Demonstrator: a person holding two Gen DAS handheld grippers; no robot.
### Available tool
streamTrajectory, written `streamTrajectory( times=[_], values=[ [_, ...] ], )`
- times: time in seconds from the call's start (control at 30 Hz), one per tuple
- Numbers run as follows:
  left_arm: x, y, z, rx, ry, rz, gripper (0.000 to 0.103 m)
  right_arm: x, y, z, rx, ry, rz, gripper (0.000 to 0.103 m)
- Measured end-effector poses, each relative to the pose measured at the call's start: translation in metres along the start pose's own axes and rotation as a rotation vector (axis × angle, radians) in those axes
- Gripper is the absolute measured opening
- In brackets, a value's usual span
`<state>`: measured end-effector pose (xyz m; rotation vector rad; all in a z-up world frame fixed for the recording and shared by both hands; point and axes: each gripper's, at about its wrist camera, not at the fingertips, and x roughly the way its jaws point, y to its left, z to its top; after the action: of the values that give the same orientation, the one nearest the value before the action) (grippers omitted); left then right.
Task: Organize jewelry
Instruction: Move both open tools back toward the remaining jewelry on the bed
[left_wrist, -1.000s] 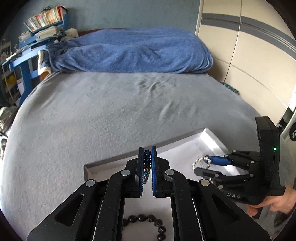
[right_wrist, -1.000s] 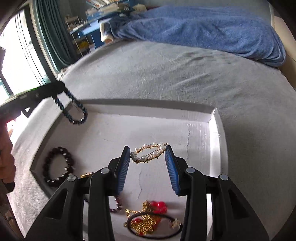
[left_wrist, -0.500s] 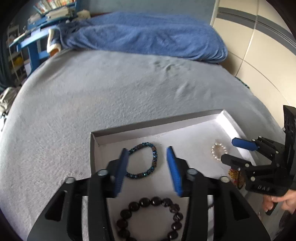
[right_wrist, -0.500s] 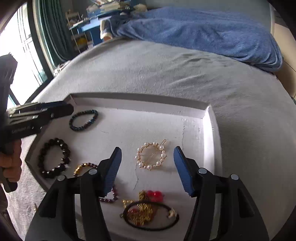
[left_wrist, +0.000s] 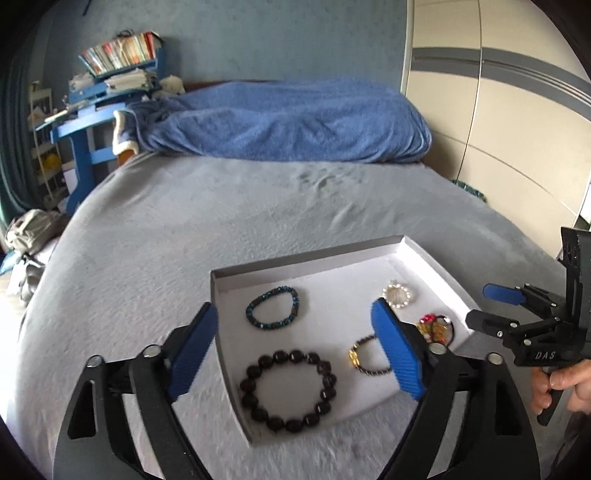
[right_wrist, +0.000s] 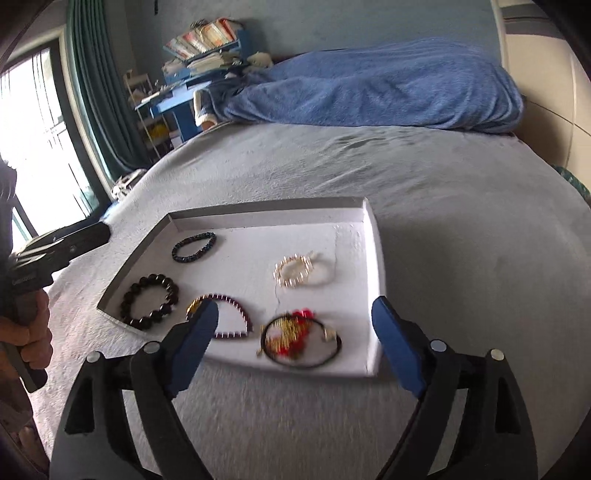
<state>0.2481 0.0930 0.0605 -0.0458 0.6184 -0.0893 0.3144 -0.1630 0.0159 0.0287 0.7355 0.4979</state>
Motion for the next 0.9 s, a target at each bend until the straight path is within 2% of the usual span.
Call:
streamTrajectory(
  times=[0.33, 0.67, 0.9],
  values=[
    [-0.037, 0.002, -0.054, -0.034, 0.012, 0.009, 0.089, -0.035, -0.006, -0.037, -0.004, -0.033, -0.074, 0.094],
    [-0.042, 0.009, -0.114, -0.079, 0.097, 0.024, 0.089, -0.049, -0.011, -0.077, 0.026, 0.013, -0.067, 0.096],
    [-0.042, 0.008, -0.121, -0.073, 0.125, -0.009, 0.089, -0.053, -0.013, -0.096, 0.053, 0.044, -0.083, 0.096]
  ],
)
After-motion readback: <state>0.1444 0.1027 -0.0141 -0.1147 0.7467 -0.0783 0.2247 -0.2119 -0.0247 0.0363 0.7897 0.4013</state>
